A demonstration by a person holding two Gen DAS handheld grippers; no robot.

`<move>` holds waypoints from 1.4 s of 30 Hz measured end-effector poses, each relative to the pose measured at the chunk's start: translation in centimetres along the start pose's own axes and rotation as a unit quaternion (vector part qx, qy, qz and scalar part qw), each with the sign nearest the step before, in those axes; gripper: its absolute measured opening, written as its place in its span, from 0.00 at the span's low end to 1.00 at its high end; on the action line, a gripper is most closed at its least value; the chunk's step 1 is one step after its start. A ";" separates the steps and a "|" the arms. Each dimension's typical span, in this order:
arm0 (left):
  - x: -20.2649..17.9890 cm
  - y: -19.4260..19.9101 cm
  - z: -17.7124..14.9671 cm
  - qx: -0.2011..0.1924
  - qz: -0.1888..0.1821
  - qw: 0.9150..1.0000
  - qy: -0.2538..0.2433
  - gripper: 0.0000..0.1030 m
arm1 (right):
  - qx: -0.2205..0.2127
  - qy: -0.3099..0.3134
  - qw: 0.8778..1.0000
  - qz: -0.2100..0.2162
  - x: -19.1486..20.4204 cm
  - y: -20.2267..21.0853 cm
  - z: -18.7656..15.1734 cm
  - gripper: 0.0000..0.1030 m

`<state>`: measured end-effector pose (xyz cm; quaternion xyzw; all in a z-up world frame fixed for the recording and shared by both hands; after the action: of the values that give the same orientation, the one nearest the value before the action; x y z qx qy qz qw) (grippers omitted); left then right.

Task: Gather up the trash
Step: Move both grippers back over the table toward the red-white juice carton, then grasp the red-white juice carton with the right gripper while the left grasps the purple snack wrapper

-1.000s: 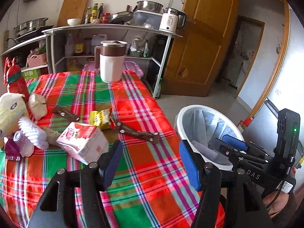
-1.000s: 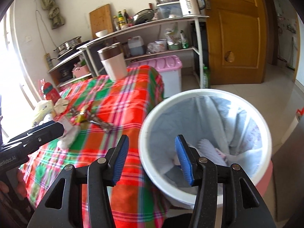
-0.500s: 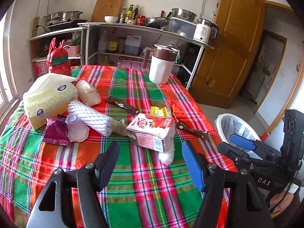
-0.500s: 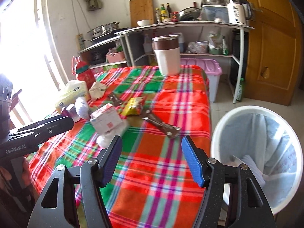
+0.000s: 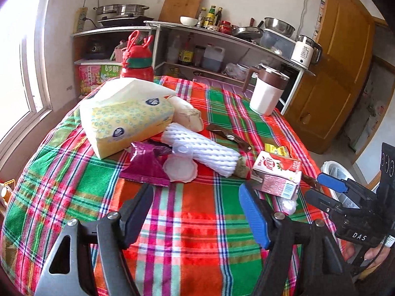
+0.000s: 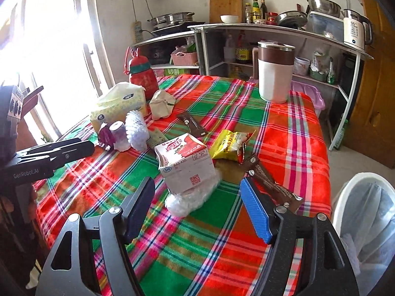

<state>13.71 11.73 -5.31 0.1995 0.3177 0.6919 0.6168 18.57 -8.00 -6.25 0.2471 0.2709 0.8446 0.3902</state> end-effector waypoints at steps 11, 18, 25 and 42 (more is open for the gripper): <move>3.8 -2.9 0.8 0.011 0.030 0.999 0.025 0.72 | 0.024 0.027 0.999 -0.012 0.5 -2.8 1.1 0.71; 5.0 -4.7 1.3 0.021 0.047 0.998 0.033 0.72 | 0.037 0.009 0.999 -0.010 0.1 -4.0 1.5 0.70; 5.6 -6.1 1.5 0.033 0.055 0.997 0.030 0.72 | 0.040 0.006 0.999 -0.019 0.0 -4.5 1.7 0.70; 4.8 -6.8 1.7 0.035 0.046 0.998 0.017 0.55 | 0.035 0.012 0.999 -0.023 0.3 -4.7 1.7 0.54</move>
<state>19.02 17.00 -9.27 0.2233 0.3427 0.7114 0.5715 21.94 -4.73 -8.06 0.2443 0.3106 0.8282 0.3974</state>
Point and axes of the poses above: each gripper's, at about its wrist camera, not at the fingertips, and y roughly against the way its jaws point, x to its left, z to its top, the point moved 7 cm from there along -y, roughly the way its jaws point, and after that the axes turned 9 degrees about z, right-handed, at the moved point
